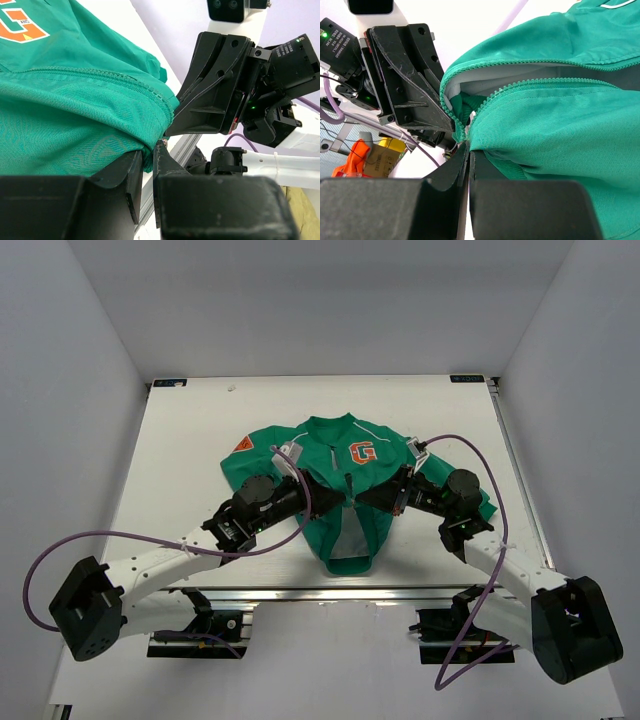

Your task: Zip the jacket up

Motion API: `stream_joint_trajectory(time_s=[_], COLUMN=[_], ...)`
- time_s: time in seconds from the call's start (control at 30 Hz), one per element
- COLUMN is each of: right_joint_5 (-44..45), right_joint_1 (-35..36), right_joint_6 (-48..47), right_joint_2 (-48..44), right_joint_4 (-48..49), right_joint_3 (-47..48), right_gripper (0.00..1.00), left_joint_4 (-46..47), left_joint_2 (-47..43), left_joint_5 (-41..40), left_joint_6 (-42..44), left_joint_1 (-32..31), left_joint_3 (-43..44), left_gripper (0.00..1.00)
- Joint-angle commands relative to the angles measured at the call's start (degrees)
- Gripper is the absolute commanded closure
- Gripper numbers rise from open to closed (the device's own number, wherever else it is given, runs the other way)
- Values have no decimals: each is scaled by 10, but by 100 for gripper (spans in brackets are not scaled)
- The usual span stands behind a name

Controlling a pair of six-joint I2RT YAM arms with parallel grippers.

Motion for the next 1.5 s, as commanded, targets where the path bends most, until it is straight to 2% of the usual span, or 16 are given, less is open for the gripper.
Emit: stream_joint_trajectory(time_s=[0.0, 0.6, 0.7, 0.73, 0.83, 1.07, 1.27, 1.37, 1.47], right_joint_5=[7, 4, -2, -3, -3, -8, 0, 2, 10], right_joint_1=[2, 2, 2, 2, 2, 2, 6, 6, 7], right_joint_6=[7, 35, 39, 39, 33, 49, 65, 72, 77], right_joint_2=[0, 11, 4, 0, -17, -26, -11, -3, 2], right_joint_4=[59, 97, 95, 91, 72, 67, 91, 104, 109], right_joint_3=[2, 8, 2, -1, -10, -35, -48, -46, -45], right_gripper=[100, 100, 100, 100, 100, 100, 100, 100, 100], left_joint_4=[13, -30, -36, -31, -29, -3, 13, 19, 24], left_joint_2=[-2, 2, 7, 7, 9, 10, 21, 25, 24], left_joint_5=[33, 61, 57, 53, 45, 45, 62, 67, 70], left_joint_6=[2, 15, 3, 0, -11, -29, -34, -36, -36], left_joint_1=[-2, -2, -2, -2, -2, -2, 1, 0, 2], left_joint_3=[5, 18, 20, 20, 17, 2, 1, -1, -4], left_gripper=[100, 100, 73, 55, 40, 40, 49, 51, 58])
